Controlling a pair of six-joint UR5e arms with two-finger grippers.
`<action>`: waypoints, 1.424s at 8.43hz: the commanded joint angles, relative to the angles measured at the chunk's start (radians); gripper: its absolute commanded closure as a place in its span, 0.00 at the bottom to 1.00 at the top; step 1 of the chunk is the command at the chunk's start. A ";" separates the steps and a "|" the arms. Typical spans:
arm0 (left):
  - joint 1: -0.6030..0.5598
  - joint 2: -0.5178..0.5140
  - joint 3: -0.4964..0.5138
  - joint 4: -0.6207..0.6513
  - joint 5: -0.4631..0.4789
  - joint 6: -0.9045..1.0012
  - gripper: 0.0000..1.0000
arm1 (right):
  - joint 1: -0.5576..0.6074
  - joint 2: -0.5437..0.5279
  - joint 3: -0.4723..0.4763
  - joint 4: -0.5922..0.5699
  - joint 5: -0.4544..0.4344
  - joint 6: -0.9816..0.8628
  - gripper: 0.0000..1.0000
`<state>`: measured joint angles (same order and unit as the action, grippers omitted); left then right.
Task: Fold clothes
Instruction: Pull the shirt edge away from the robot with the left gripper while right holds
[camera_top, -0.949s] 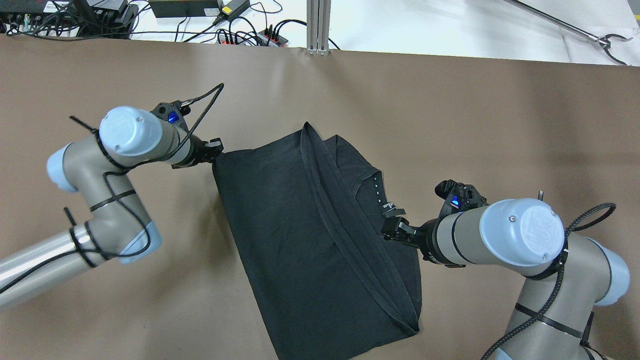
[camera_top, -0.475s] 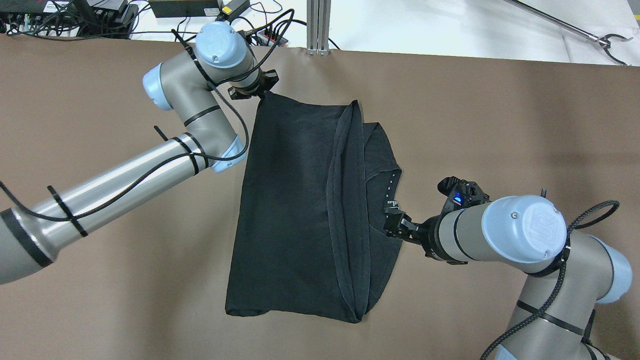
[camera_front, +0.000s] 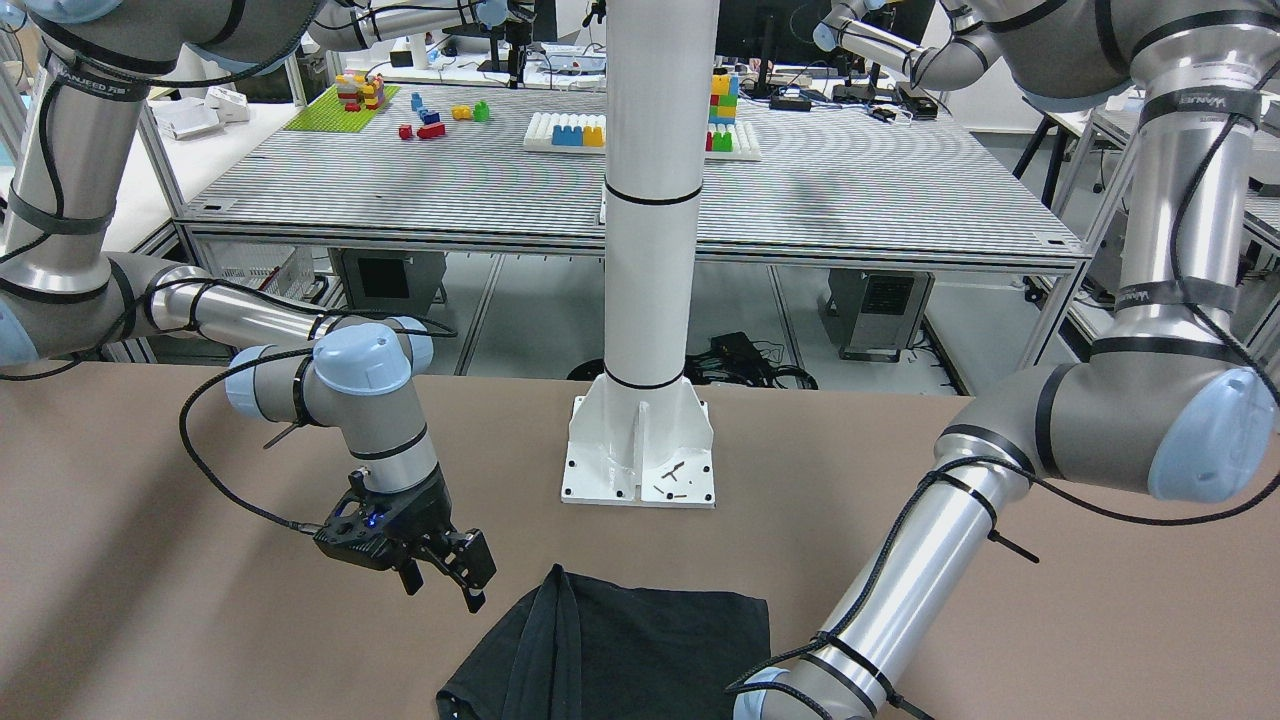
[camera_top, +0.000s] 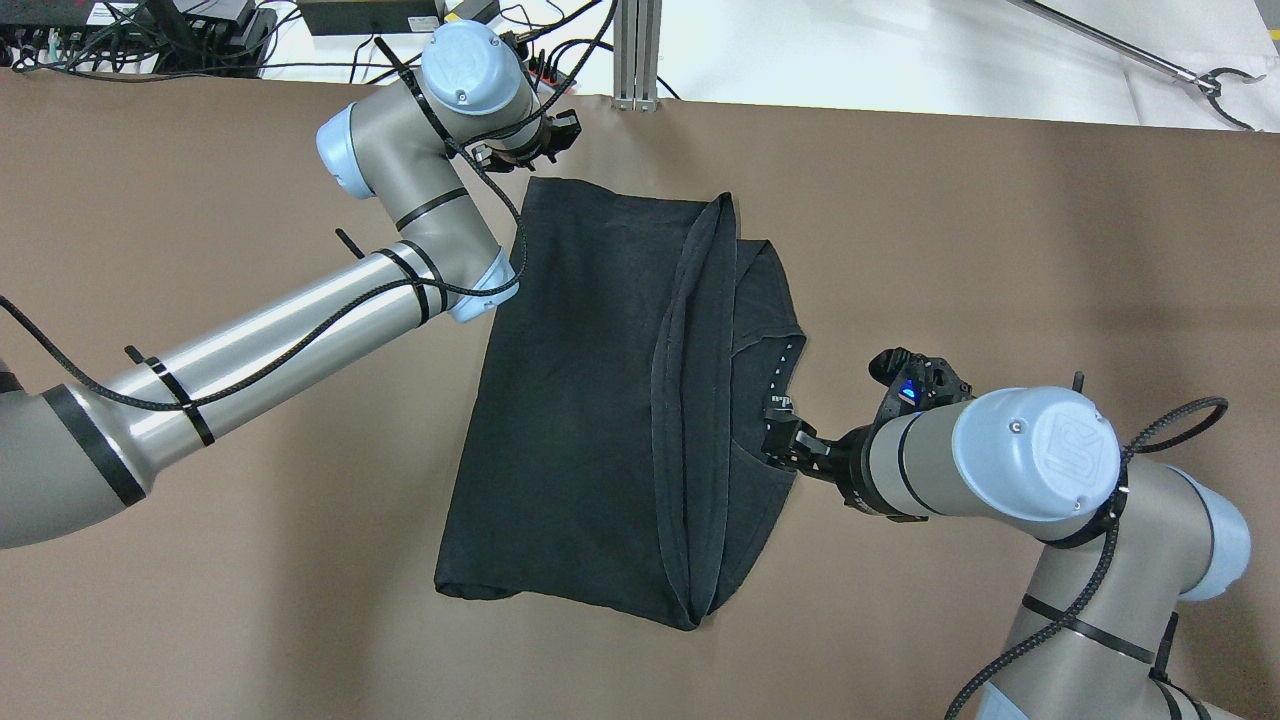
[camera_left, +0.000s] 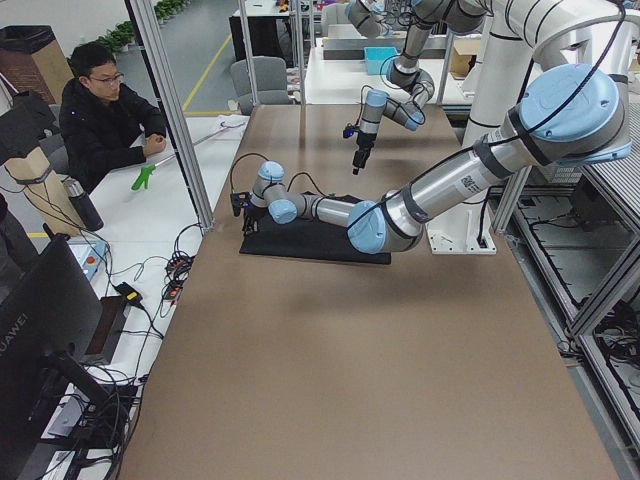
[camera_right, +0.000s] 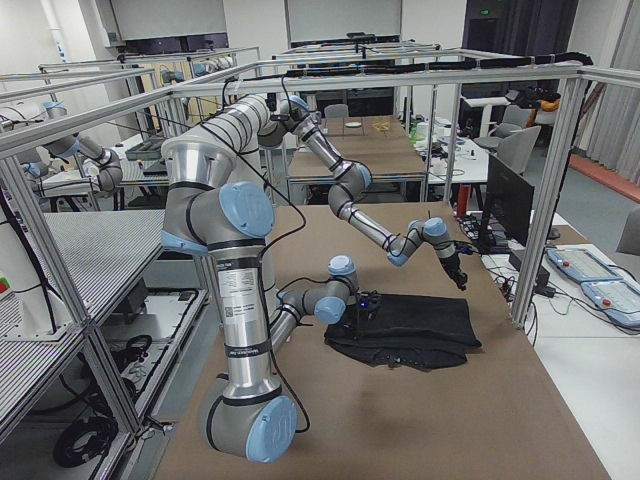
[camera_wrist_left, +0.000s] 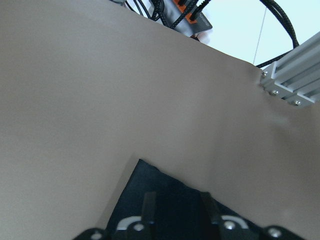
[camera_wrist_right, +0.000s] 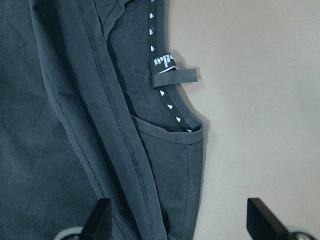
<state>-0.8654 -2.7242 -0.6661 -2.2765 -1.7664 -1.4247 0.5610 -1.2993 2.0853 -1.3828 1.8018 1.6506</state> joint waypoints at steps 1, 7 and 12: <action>-0.007 0.142 -0.204 -0.001 0.002 -0.002 0.06 | -0.003 0.105 -0.066 -0.048 -0.042 -0.036 0.05; -0.030 0.287 -0.389 0.008 -0.007 -0.019 0.06 | -0.156 0.363 -0.283 -0.252 -0.097 -0.708 0.53; -0.030 0.319 -0.421 0.006 0.005 -0.025 0.06 | -0.252 0.442 -0.341 -0.406 -0.222 -0.756 0.58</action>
<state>-0.8959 -2.4200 -1.0713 -2.2702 -1.7648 -1.4448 0.3468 -0.8597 1.7546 -1.7557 1.6374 0.9099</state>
